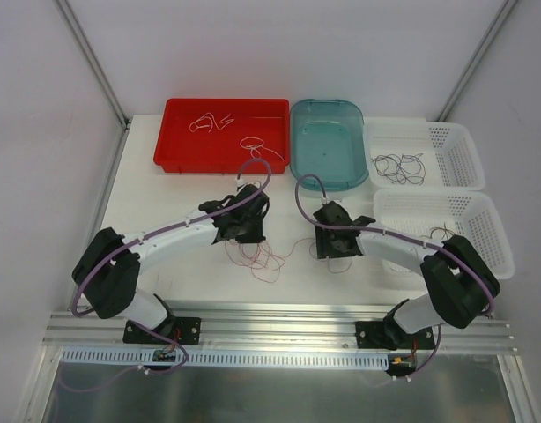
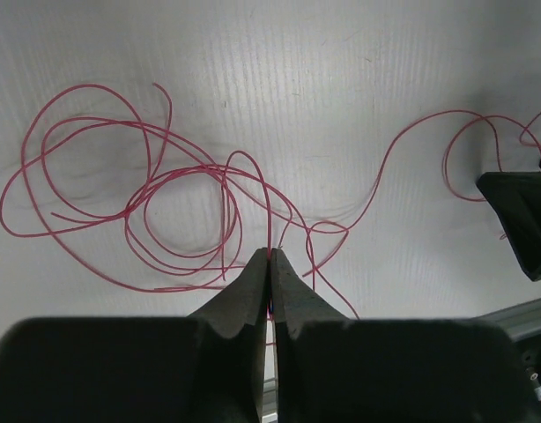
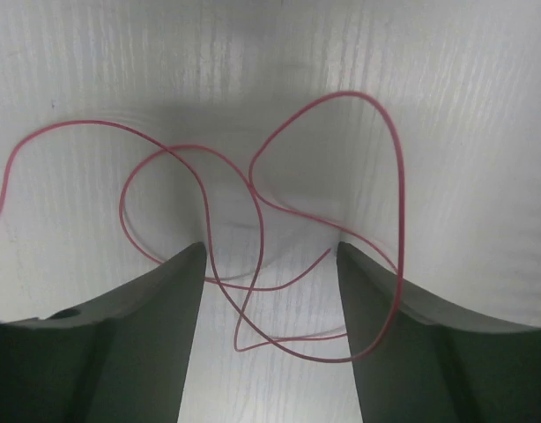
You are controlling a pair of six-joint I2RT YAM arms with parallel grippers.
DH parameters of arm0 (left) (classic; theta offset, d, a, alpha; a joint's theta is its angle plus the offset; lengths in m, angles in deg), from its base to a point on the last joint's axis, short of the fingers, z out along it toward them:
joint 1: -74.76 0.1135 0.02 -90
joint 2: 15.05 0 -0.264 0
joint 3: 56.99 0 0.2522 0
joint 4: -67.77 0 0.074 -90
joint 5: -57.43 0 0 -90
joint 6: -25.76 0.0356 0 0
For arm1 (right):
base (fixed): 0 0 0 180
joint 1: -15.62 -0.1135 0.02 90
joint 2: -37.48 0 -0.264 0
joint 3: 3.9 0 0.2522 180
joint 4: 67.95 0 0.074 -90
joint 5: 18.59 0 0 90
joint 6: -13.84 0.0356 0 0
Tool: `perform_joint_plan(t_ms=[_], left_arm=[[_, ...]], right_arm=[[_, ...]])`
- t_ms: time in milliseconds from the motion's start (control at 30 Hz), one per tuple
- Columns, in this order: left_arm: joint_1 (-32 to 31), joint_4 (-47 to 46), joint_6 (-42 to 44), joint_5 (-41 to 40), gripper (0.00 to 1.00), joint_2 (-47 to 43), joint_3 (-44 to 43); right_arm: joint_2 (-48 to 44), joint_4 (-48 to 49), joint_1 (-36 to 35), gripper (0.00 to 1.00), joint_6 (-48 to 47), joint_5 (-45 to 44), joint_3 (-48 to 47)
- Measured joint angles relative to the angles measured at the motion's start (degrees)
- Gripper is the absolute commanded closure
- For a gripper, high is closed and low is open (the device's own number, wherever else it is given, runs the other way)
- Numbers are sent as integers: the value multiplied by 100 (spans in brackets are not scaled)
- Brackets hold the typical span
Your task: Untangle the cables
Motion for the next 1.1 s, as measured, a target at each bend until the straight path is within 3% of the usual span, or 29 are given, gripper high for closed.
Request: perform_joint_plan(t_ms=[200,267,400,533,833,1100], left_arm=[[2,118,48,-186,100,-205,2],[7,177,122,-334,100,-280,2],[188,363,271,-516,100,-439,7],[769,494,426,-612,100,-678,173],[2332,981,890,-778,100,-1294,560],[2717,1279,1220,-866,100,-1440,527]], right_arm=[[138,35,7,88,-79,20,-125],[118,0,11,98,-116,0,-125],[-208,-378,9,99,-197,-33,-195],[-979,-1115,11,99,-380,-192,-673],[-2677,-2538,195,99,-1158,-557,-3311],[-3042,-3062,479,99,-1860,-566,-5184]])
